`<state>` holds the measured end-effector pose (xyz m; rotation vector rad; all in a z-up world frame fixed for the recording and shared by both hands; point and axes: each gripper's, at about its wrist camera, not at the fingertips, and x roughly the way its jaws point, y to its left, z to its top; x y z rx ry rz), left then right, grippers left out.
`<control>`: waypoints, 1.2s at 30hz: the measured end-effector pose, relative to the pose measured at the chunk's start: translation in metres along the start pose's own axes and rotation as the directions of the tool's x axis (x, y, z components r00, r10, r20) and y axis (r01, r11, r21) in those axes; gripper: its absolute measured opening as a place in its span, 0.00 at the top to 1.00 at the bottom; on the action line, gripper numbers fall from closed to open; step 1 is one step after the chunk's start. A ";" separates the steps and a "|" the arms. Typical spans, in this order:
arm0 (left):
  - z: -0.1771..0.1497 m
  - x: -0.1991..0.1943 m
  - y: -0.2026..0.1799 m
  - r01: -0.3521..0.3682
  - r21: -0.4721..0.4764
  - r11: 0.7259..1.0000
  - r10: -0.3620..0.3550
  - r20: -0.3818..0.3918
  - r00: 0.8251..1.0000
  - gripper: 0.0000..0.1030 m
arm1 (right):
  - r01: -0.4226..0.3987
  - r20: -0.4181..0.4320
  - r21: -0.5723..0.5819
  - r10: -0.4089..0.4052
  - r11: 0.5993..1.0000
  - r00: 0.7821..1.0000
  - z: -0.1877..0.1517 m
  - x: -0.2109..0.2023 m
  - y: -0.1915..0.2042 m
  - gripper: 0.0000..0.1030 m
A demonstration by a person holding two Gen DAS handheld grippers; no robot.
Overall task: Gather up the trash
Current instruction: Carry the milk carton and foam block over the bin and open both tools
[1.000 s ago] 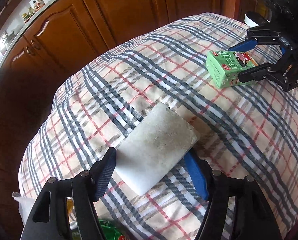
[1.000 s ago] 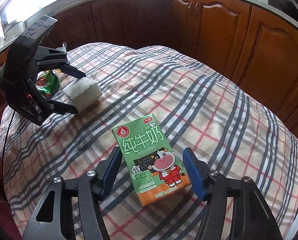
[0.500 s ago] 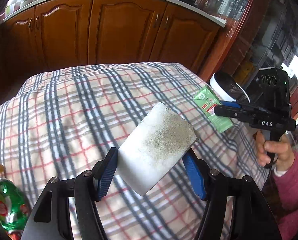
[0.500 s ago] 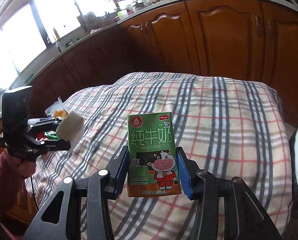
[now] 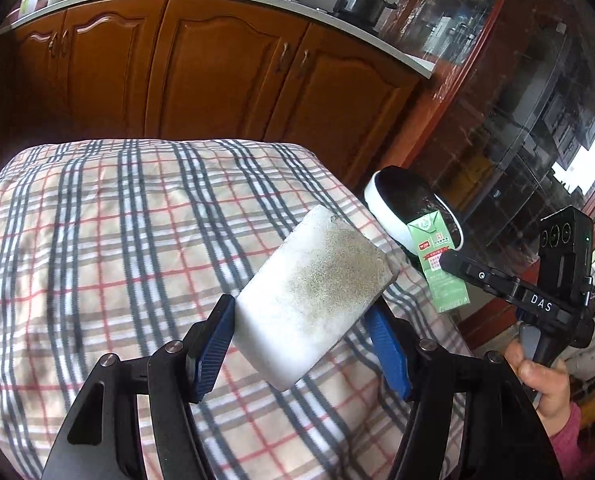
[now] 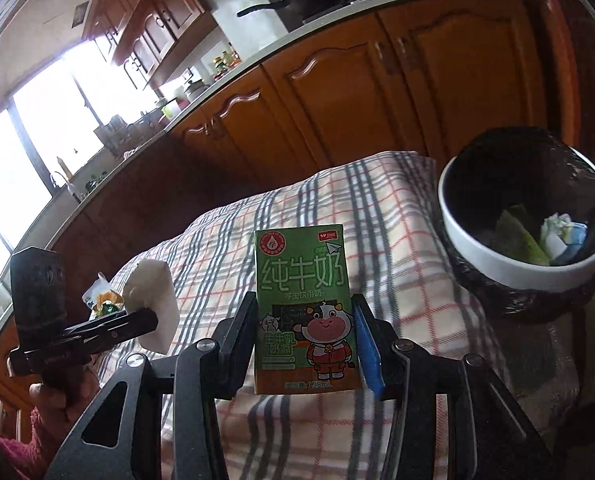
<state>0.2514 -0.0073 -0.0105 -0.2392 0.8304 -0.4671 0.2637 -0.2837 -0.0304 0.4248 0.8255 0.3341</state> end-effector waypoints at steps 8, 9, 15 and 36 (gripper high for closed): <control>0.014 0.037 -0.050 0.018 0.072 0.997 -0.017 -0.014 1.000 0.38 | 0.067 0.063 0.094 -0.073 0.993 0.995 0.000 -0.031 -0.043 0.55; 0.016 0.042 -0.055 0.022 0.078 0.997 -0.021 -0.016 1.000 0.38 | 0.072 0.072 0.104 -0.080 0.992 0.994 0.000 -0.036 -0.048 0.55; 0.032 0.065 -0.081 0.033 0.120 0.992 -0.031 -0.020 0.999 0.38 | 0.101 0.119 0.138 -0.118 0.985 0.986 0.009 -0.060 -0.074 0.55; 0.096 0.161 -0.142 0.050 0.220 0.974 -0.031 -0.090 0.995 0.37 | 0.143 0.146 0.234 -0.180 0.962 0.973 0.041 -0.070 -0.138 0.55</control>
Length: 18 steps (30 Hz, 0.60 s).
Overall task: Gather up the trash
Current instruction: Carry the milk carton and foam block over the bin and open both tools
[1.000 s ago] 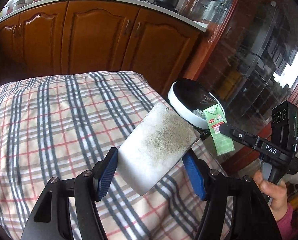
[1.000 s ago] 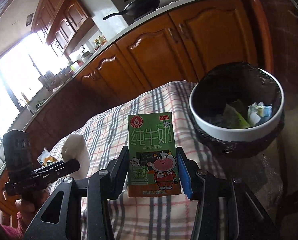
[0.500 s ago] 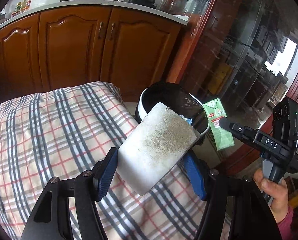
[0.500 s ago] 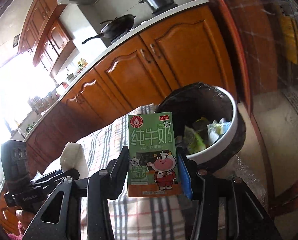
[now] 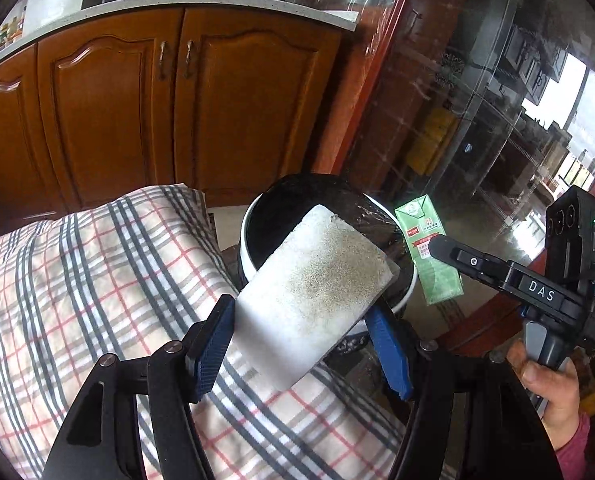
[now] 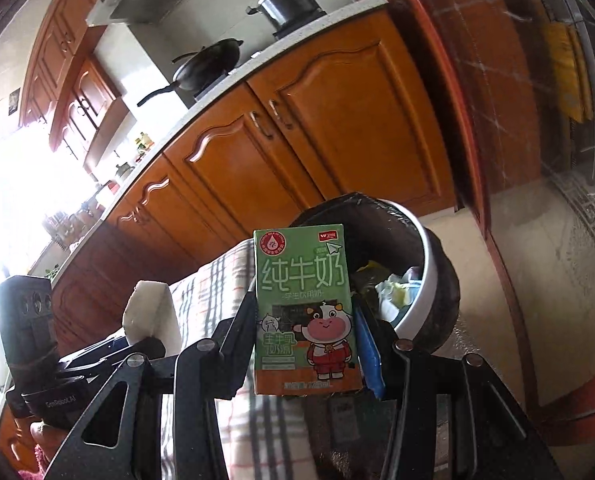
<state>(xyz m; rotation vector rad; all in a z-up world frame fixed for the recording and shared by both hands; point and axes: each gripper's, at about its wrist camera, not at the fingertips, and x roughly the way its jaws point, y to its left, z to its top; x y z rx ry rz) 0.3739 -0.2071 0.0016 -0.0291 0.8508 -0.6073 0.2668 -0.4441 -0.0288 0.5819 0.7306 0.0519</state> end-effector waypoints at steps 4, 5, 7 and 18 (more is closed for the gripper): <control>0.017 0.020 -0.005 -0.022 0.032 0.999 0.023 -0.033 0.999 0.36 | 0.010 -0.015 0.001 -0.009 1.000 1.000 0.008 0.006 -0.004 0.55; 0.021 0.025 -0.007 -0.029 0.039 0.999 0.030 -0.040 0.999 0.36 | 0.008 -0.018 0.001 -0.008 1.000 1.000 0.011 0.008 -0.006 0.55; 0.028 0.033 -0.010 -0.038 0.051 0.998 0.040 -0.047 0.998 0.36 | 0.012 -0.023 -0.001 -0.012 1.000 1.000 0.015 0.012 -0.007 0.55; 0.042 0.062 -0.023 -0.072 0.095 0.993 0.081 -0.095 0.992 0.35 | 0.029 -0.045 0.000 -0.029 1.000 0.999 0.024 0.025 -0.014 0.55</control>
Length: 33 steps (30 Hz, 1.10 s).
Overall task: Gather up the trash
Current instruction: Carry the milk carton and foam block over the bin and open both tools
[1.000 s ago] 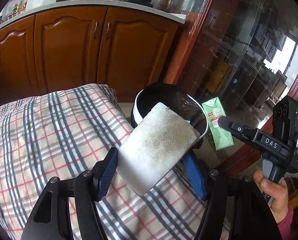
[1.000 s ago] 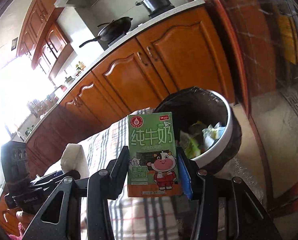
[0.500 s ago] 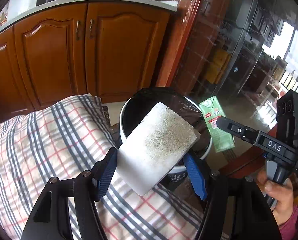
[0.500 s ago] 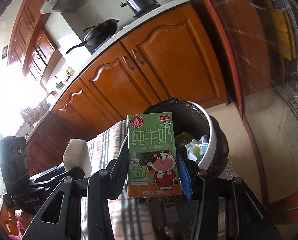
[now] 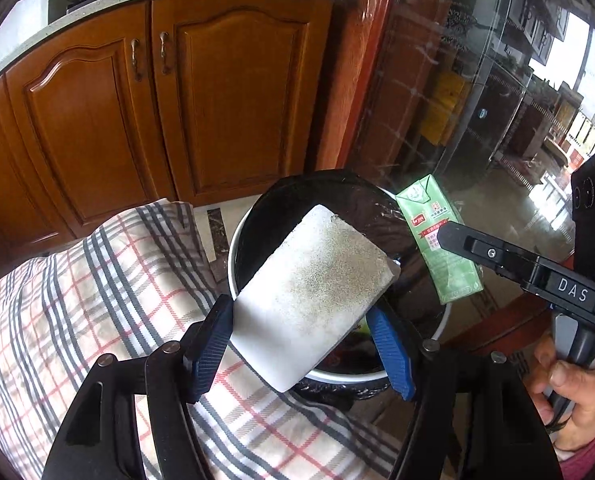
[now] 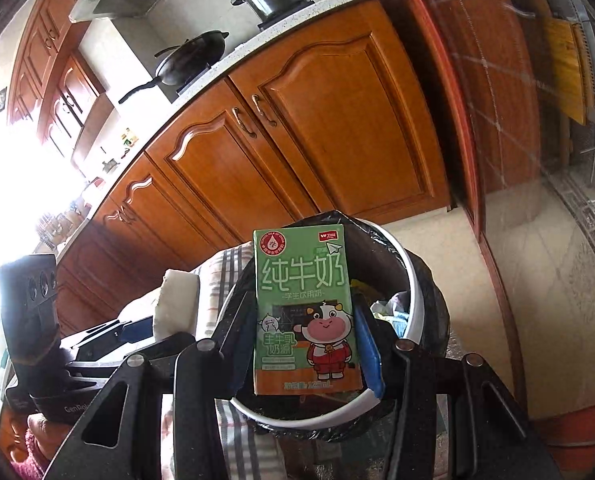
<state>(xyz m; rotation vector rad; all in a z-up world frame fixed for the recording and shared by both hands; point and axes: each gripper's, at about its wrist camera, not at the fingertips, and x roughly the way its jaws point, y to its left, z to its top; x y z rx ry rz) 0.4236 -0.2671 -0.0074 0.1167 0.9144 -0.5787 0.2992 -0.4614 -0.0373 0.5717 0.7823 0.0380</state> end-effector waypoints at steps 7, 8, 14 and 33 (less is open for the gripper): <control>0.009 0.011 -0.009 -0.027 0.031 0.999 0.028 -0.035 0.999 0.34 | 0.011 -0.023 0.018 -0.010 1.000 1.000 0.004 0.008 -0.009 0.55; 0.011 0.012 -0.011 -0.030 0.034 0.999 0.031 -0.037 0.999 0.34 | 0.012 -0.025 0.020 -0.011 1.000 1.000 0.004 0.008 -0.010 0.55; 0.018 0.019 -0.017 -0.039 0.046 0.998 0.041 -0.051 0.998 0.32 | 0.012 -0.032 0.022 -0.011 1.000 0.999 0.007 0.010 -0.011 0.55; 0.017 0.009 -0.019 -0.023 0.034 0.999 0.025 -0.051 0.998 0.22 | -0.019 0.030 0.055 0.018 0.998 0.999 0.010 -0.009 -0.007 0.46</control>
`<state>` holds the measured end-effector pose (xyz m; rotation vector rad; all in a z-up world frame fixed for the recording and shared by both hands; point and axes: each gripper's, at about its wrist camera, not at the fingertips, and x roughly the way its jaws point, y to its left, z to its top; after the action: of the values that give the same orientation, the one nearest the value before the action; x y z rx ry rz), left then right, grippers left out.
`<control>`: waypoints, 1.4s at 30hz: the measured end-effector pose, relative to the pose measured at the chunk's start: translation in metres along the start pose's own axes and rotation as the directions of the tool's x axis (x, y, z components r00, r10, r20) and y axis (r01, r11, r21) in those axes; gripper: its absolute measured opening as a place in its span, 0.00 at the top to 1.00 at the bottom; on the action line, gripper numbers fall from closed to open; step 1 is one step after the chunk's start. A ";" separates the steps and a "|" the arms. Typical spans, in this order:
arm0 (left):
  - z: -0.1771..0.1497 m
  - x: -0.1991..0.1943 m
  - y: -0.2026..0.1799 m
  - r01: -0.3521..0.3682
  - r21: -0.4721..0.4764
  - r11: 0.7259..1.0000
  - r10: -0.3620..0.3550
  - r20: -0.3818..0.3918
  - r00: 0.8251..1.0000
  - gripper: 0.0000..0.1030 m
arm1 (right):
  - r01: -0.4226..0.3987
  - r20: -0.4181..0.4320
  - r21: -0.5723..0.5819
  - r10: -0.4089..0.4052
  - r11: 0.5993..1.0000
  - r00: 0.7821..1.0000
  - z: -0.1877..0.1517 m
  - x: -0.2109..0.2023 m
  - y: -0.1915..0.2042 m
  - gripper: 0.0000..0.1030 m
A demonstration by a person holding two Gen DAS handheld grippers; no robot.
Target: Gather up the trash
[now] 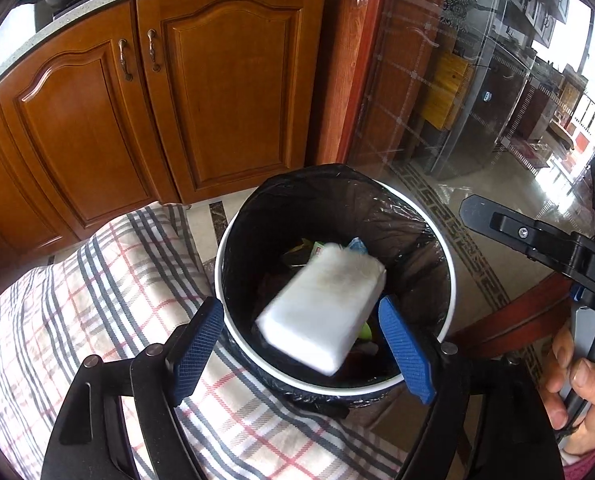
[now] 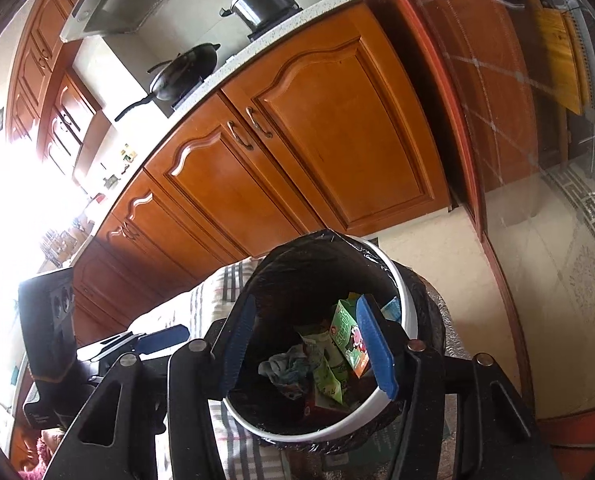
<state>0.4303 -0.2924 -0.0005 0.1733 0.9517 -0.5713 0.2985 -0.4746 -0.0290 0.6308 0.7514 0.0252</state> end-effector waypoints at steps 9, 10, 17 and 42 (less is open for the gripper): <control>-0.028 -0.026 0.009 0.030 -0.048 0.998 -0.028 0.051 0.998 0.22 | 0.004 0.042 0.006 -0.004 1.000 0.999 -0.007 -0.024 0.006 0.46; -0.035 -0.030 0.013 0.037 -0.071 0.997 -0.033 0.061 0.998 0.22 | 0.001 0.044 0.005 -0.002 1.000 0.999 -0.009 -0.025 0.008 0.46; -0.097 -0.073 0.047 0.044 -0.232 0.972 -0.008 0.154 0.988 0.22 | -0.021 0.074 -0.012 0.022 1.000 0.997 -0.040 -0.041 0.031 0.31; -0.301 -0.247 0.025 -0.244 -0.344 0.907 0.388 0.455 0.801 0.01 | 0.169 0.405 -0.359 -0.010 0.918 0.914 -0.188 -0.112 0.168 0.00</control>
<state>0.1167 -0.0611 0.0223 -0.0678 0.4463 -0.1473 0.1280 -0.2653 0.0283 0.2052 0.3622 -0.0393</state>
